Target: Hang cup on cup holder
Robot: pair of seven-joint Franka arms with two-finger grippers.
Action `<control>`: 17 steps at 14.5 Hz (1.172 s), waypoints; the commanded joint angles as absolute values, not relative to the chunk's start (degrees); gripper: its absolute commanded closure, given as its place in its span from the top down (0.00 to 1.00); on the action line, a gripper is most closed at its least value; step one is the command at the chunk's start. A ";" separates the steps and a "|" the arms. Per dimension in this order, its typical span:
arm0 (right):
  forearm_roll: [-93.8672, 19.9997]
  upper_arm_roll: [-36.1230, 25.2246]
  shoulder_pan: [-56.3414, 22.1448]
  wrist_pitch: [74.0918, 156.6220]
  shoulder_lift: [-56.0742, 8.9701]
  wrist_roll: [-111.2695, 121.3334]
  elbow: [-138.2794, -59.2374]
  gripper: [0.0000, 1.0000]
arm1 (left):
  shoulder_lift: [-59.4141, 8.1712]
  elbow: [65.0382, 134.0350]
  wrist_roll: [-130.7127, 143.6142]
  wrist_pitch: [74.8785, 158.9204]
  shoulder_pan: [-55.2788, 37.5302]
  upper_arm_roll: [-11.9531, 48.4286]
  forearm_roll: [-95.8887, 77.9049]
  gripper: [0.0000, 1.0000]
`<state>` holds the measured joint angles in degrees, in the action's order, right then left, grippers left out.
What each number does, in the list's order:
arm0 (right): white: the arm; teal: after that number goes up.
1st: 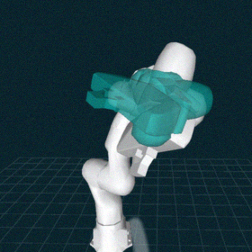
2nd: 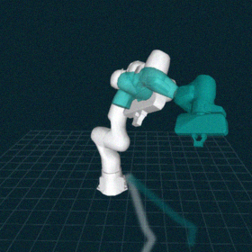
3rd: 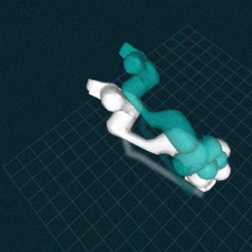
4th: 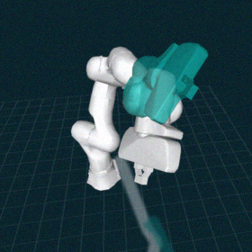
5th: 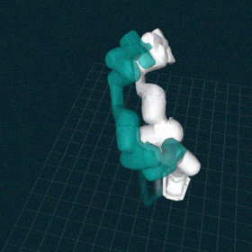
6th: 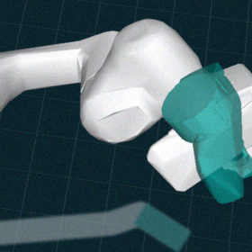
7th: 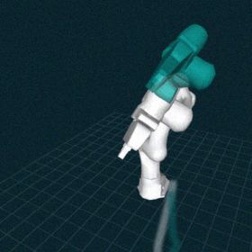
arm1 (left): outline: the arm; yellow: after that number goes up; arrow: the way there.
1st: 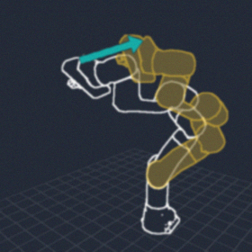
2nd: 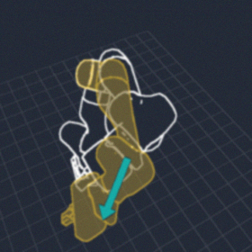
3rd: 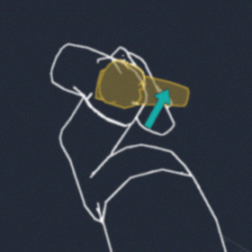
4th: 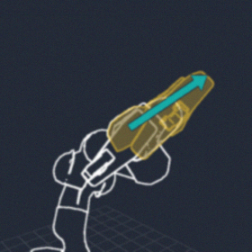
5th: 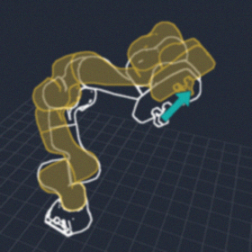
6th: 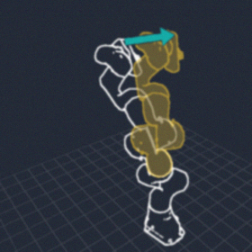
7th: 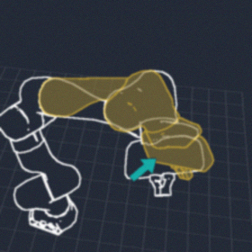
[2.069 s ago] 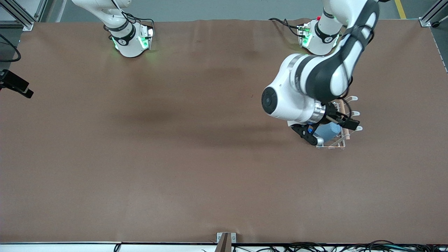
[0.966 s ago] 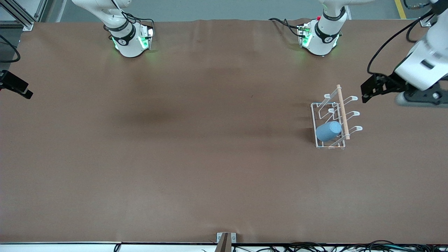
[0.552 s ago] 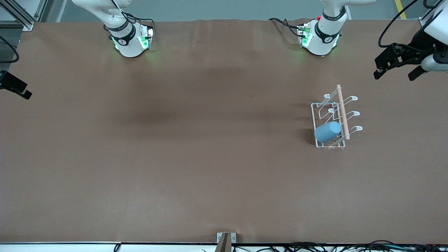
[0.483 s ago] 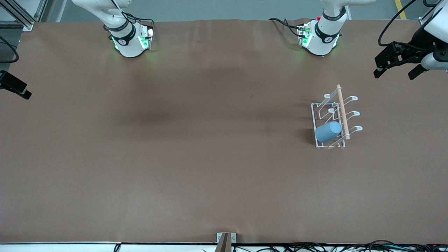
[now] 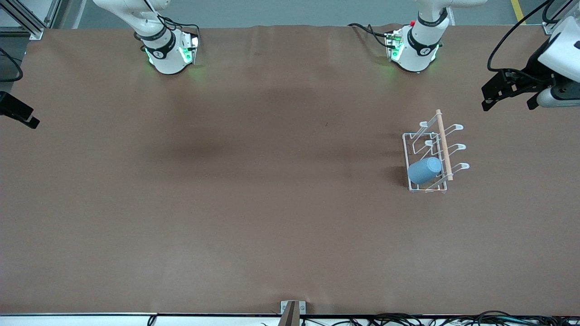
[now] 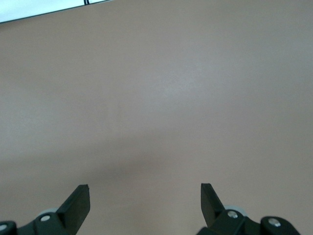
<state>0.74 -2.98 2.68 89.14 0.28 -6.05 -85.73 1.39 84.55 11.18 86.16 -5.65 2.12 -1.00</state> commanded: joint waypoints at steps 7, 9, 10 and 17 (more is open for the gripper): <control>0.62 -2.72 3.16 88.86 0.44 -5.98 -85.69 1.00 | 2.81 87.01 8.79 85.16 -6.07 -0.27 -1.77 1.00; 0.53 -2.72 3.16 89.12 0.44 -5.98 -85.69 1.00 | 3.86 88.24 8.70 85.78 -6.06 0.26 -0.88 1.00; 0.53 -2.72 3.16 89.03 0.44 -6.06 -85.69 1.00 | 3.87 88.50 8.27 86.04 -5.98 0.26 -0.88 1.00; 0.53 -2.72 3.08 89.12 0.35 -6.06 -85.69 1.00 | 3.61 88.24 4.84 88.24 -5.54 0.35 -0.35 0.99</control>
<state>0.77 -2.99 2.69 89.07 0.27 -6.05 -85.74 2.51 87.15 6.26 86.91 -5.82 0.13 -1.09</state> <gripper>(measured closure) 0.000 0.004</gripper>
